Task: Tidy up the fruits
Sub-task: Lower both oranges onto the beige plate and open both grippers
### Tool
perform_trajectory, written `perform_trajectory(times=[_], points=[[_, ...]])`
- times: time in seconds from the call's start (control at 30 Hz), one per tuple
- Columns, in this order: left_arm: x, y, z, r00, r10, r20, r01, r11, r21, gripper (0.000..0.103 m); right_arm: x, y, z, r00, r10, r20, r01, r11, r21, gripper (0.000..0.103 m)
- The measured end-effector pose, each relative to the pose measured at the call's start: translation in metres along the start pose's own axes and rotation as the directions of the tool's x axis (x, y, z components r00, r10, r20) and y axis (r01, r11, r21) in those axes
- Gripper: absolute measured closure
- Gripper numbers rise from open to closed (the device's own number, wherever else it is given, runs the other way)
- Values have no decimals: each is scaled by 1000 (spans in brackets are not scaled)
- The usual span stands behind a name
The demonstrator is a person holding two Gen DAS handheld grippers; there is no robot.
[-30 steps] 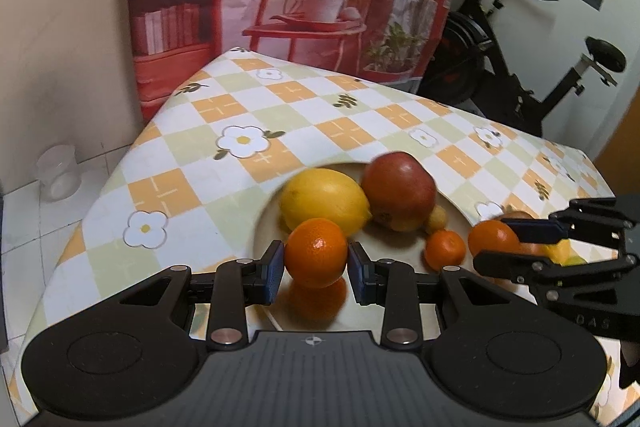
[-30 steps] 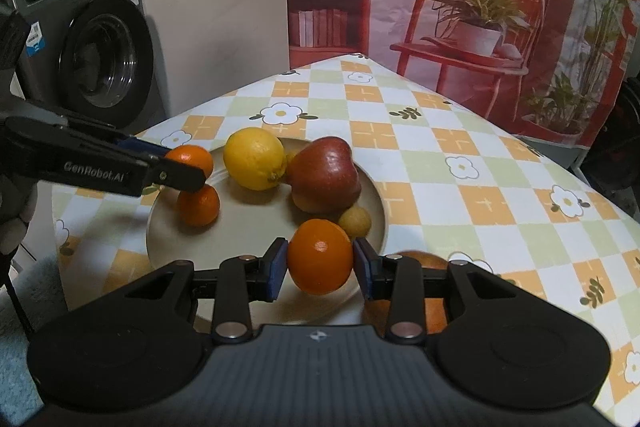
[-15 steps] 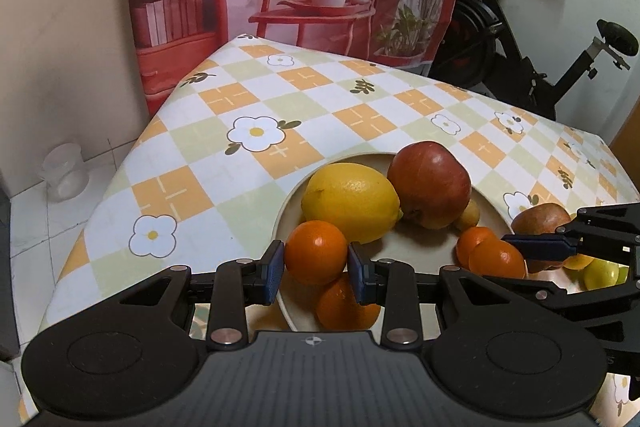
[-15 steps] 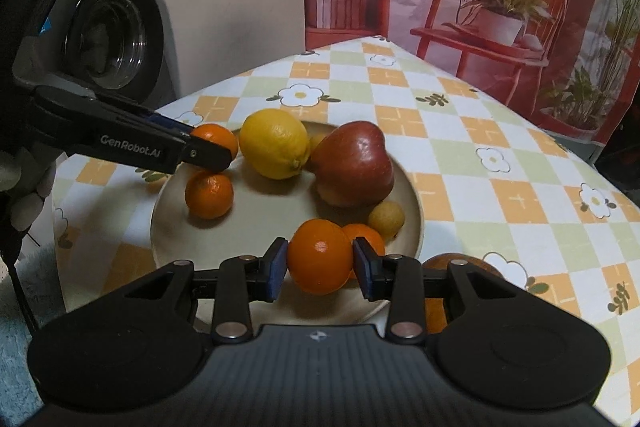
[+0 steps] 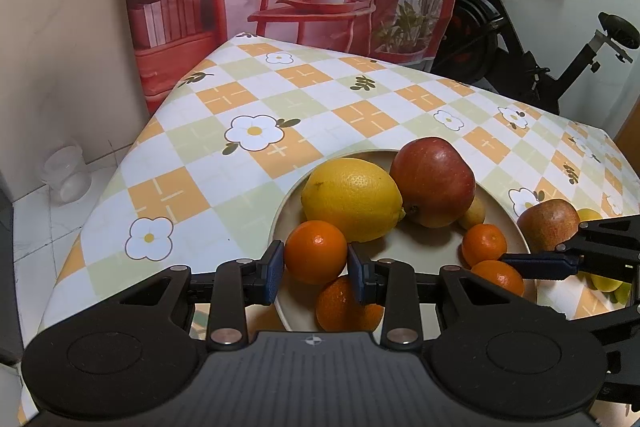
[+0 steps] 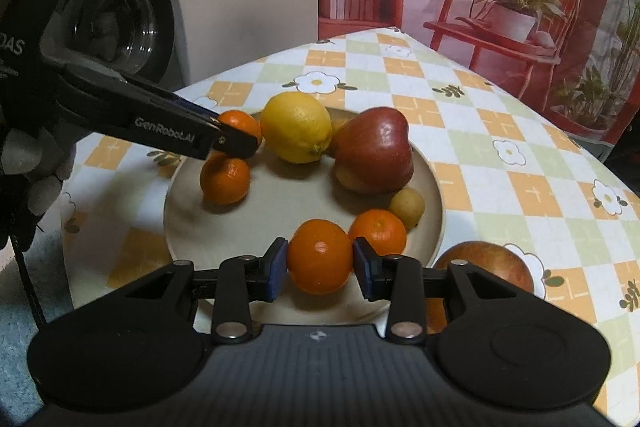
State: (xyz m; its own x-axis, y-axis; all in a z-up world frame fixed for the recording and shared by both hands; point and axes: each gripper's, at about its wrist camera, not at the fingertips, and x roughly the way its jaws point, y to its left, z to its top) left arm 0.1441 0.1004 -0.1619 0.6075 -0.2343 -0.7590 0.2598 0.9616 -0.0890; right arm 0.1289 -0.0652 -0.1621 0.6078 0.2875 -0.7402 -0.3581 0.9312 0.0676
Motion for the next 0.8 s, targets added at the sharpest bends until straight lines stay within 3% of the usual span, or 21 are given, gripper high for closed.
perform_trajectory(times=[0.57,0.8], points=[[-1,-1,0,1000,13,2,-13,1000,-2,64,-1,-4,-4,999,-34,-13,34,999,7,63],[-12,-3,0,999,21,29,-20,1000,-13,61,-14,-8,-6,999,-36,23,35,999,40,63]])
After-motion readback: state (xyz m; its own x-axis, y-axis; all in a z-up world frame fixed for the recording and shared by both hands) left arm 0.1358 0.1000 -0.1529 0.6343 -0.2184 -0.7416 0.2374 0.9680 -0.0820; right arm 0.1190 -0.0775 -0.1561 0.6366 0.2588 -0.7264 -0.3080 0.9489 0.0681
